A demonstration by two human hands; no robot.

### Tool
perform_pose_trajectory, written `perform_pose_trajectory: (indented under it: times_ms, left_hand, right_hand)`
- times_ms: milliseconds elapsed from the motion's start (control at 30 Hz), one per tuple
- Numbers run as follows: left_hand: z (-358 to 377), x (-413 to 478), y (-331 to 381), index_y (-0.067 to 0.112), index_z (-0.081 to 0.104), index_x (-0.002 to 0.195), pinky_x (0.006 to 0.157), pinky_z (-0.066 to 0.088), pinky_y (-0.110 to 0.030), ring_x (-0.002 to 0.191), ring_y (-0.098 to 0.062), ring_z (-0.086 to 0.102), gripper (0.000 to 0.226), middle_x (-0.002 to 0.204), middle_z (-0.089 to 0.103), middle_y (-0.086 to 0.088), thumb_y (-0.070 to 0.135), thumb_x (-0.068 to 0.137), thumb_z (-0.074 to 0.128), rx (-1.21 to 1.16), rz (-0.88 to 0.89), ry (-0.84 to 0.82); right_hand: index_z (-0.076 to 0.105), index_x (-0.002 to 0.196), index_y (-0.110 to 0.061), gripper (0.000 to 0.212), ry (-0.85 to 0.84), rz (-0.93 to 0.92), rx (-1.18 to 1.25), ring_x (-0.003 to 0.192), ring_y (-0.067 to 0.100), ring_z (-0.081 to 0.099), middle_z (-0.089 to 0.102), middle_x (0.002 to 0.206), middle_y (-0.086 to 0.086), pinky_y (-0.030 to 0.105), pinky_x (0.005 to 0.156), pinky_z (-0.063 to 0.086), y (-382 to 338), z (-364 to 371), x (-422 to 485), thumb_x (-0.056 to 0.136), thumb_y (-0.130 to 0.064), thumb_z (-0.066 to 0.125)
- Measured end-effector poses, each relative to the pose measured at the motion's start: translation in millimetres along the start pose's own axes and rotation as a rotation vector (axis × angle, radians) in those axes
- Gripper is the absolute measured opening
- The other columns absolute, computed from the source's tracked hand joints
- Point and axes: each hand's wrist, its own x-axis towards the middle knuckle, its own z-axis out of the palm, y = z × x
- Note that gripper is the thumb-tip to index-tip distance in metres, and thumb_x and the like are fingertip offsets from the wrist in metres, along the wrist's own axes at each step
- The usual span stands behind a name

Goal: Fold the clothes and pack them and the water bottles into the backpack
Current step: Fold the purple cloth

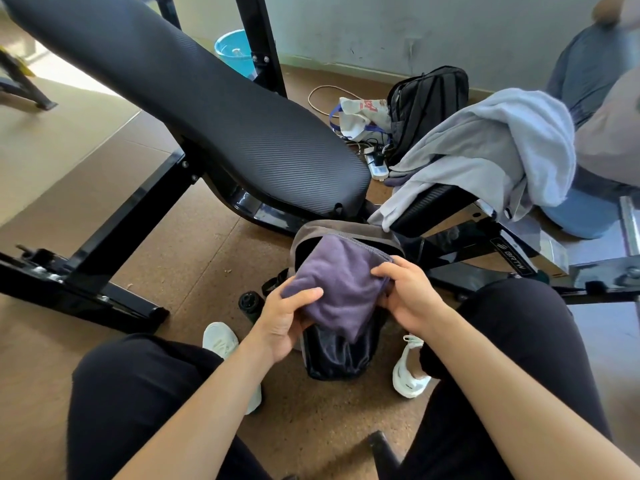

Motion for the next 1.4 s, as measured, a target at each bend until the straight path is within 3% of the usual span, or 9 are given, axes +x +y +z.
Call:
perform_pose_trajectory:
  times_ms: [133,267,433,567,733,867,1033,1233,1400]
  left_hand:
    - [-11.4,3.7,11.2,0.007,0.071,0.117,0.089,0.053,-0.036,0.11,-0.028,0.067,0.046,0.116,0.073,-0.016,0.009,0.071,0.076,0.155,0.119,-0.026]
    - [-23.6,-0.1,25.8,0.011,0.071,0.116,0.089,0.054,-0.032,0.103,-0.022,0.068,0.046,0.108,0.073,-0.012,0.005,0.07,0.075,0.459,0.185,-0.246]
    - [-26.5,-2.6,27.1,0.005,0.069,0.121,0.101,0.052,-0.049,0.111,-0.026,0.067,0.045,0.115,0.071,-0.022,0.001,0.078,0.079,0.648,0.144,-0.408]
    - [-21.9,-6.8,27.8,0.01,0.066,0.134,0.104,0.053,-0.04,0.124,-0.023,0.065,0.045,0.126,0.073,-0.008,0.001,0.091,0.071,0.612,0.229,-0.249]
    - [-25.0,0.2,30.5,0.022,0.072,0.123,0.081,0.053,-0.034,0.089,-0.017,0.071,0.03,0.107,0.078,-0.009,0.009,0.103,0.054,0.302,0.294,0.171]
    - [-22.7,3.2,22.5,0.031,0.059,0.137,0.106,0.047,-0.039,0.123,-0.02,0.063,0.04,0.128,0.069,-0.002,0.038,0.098,0.056,0.282,0.162,0.117]
    - [-7.4,0.9,10.0,0.027,0.048,0.147,0.115,0.041,-0.043,0.132,-0.016,0.056,0.085,0.14,0.061,0.004,0.053,0.071,0.076,0.305,0.094,0.075]
    - [-2.7,-6.3,7.3,0.017,0.061,0.134,0.104,0.052,-0.043,0.124,-0.028,0.065,0.067,0.132,0.069,-0.01,0.044,0.077,0.083,0.188,-0.058,-0.216]
    - [1.7,-3.0,6.9,0.008,0.071,0.112,0.078,0.057,-0.027,0.102,-0.022,0.074,0.028,0.106,0.079,-0.007,0.016,0.086,0.078,0.301,0.008,0.034]
  right_hand:
    - [0.062,0.098,-0.016,0.027,-0.196,0.088,-0.206,0.088,0.021,0.063,0.063,0.097,0.007,0.035,0.074,0.054,-10.5,-9.3,-4.0,0.073,-0.022,0.07]
    - [0.073,0.103,-0.012,0.036,-0.391,0.179,-0.393,0.099,0.025,0.07,0.074,0.112,0.012,0.04,0.09,0.051,-20.1,-16.7,-7.7,0.077,-0.036,0.077]
    - [0.071,0.116,-0.006,0.035,-0.488,0.018,-0.481,0.11,0.025,0.07,0.074,0.117,0.014,0.038,0.096,0.055,-5.7,-10.3,-9.0,0.085,-0.019,0.079]
    - [0.074,0.109,-0.004,0.021,-0.249,-0.163,-0.445,0.097,0.024,0.072,0.077,0.105,0.015,0.04,0.089,0.056,-3.5,-9.2,-4.9,0.091,-0.014,0.074]
    - [0.073,0.114,-0.011,0.019,-0.047,-0.275,-0.329,0.104,0.028,0.073,0.078,0.108,0.01,0.044,0.093,0.058,-3.4,-10.6,0.5,0.097,-0.015,0.068]
    - [0.069,0.119,-0.008,0.022,-0.097,-0.292,-0.296,0.105,0.023,0.072,0.077,0.11,0.008,0.031,0.087,0.058,-3.6,-7.6,-1.9,0.098,-0.014,0.065]
    - [0.066,0.123,-0.005,0.028,-0.237,-0.205,-0.253,0.109,0.024,0.071,0.074,0.117,0.014,0.032,0.091,0.057,-2.5,-1.5,-7.1,0.099,-0.018,0.061]
    - [0.066,0.121,-0.006,0.031,-0.271,-0.123,-0.198,0.108,0.029,0.071,0.075,0.114,0.015,0.039,0.091,0.057,-1.7,1.5,-9.4,0.097,-0.025,0.061]
    - [0.065,0.125,-0.012,0.037,-0.341,-0.127,-0.318,0.114,0.023,0.069,0.074,0.12,0.008,0.036,0.094,0.056,-1.2,-7.3,-4.0,0.091,-0.024,0.074]
